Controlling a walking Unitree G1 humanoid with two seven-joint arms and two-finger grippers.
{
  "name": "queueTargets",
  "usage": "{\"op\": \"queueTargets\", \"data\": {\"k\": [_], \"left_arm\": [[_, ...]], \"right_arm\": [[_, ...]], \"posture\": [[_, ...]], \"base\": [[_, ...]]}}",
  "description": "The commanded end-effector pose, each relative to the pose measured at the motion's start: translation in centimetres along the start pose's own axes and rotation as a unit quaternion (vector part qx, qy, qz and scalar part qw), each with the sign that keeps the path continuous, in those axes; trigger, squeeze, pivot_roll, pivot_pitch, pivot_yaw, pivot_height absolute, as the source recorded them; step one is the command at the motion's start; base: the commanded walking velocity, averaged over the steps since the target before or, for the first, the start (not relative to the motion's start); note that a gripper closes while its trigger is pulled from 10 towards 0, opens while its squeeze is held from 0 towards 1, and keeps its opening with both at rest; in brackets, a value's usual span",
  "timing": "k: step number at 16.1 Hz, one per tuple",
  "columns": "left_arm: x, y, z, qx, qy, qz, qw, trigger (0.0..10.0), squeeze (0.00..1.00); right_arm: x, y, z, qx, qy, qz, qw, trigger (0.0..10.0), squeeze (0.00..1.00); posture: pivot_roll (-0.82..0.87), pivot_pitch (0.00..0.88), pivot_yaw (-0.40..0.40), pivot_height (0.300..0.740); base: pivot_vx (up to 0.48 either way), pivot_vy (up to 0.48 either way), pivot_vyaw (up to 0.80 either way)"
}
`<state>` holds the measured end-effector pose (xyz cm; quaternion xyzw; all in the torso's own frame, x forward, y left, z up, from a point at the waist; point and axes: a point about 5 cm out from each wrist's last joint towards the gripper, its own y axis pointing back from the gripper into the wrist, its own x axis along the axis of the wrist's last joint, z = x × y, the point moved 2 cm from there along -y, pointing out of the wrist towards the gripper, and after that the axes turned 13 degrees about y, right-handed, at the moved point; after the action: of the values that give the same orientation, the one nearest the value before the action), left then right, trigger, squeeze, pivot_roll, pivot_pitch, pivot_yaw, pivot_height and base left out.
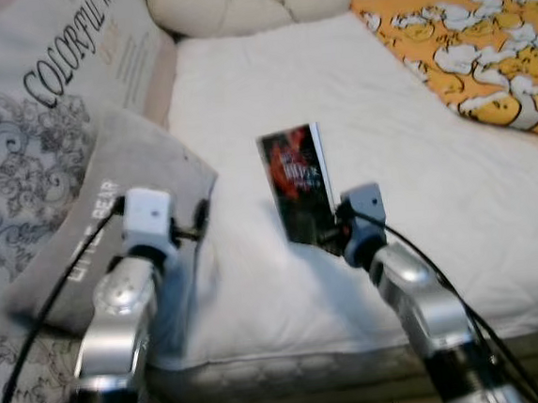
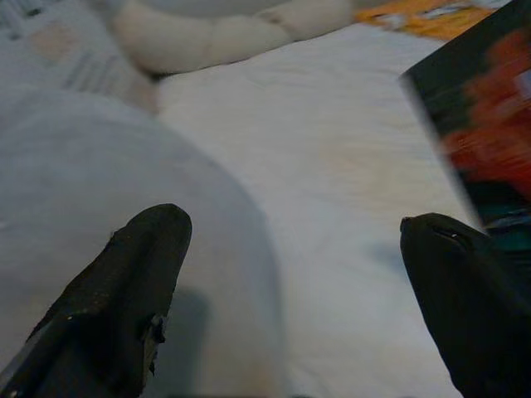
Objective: Clean up the room
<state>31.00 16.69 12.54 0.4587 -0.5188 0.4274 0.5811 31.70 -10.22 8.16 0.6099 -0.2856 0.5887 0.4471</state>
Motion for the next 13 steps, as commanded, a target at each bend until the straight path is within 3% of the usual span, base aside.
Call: {"op": "queueTargets", "data": {"k": [1,3,6,8,9,13], "left_arm": [[-0.3,0.4,0.2,-0.024,-0.013,-0.021,0.999,10.0,0.0],[0.0,0.7,1.3,-0.094,-0.02,-0.057,0.994,10.0,0.0],[0.2,1.9,2.5,-0.2,-0.028,-0.106,0.974,10.0,0.0],[0.2,1.9,2.3,-0.203,-0.031,-0.112,0.972,10.0,0.0],[0.5,2.0,2.0,-0.201,-0.025,-0.118,0.972,10.0,0.0],[0.5,2.6,3.1,-0.22,-0.013,-0.142,0.965,10.0,0.0]], "right_arm": [[1.4,-0.3,0.7,0.01,-0.029,0.018,0.999,10.0,0.0],[1.2,-1.3,0.6,0.07,-0.042,-0.029,0.996,10.0,0.0],[1.0,-3.5,3.4,0.044,-0.13,-0.086,0.987,10.0,0.0],[1.4,-4.0,3.9,0.04,-0.151,-0.084,0.984,10.0,0.0],[2.2,-4.5,4.6,0.041,-0.184,-0.074,0.979,10.0,0.0],[2.5,-5.2,4.8,0.057,-0.237,-0.081,0.967,10.0,0.0]], "posture": [[-0.01,0.0,0.034,0.74],[0.0,0.0,0.027,0.74],[0.02,0.0,0.016,0.74],[0.02,0.0,0.016,0.74],[0.03,0.0,0.025,0.74],[0.03,0.0,0.026,0.74]], "base": [[0.0,0.0,0.0],[0.0,0.0,0.0],[0.0,0.0,0.0],[0.0,0.0,0.0],[0.0,0.0,0.0],[0.0,0.0,0.0]]}}
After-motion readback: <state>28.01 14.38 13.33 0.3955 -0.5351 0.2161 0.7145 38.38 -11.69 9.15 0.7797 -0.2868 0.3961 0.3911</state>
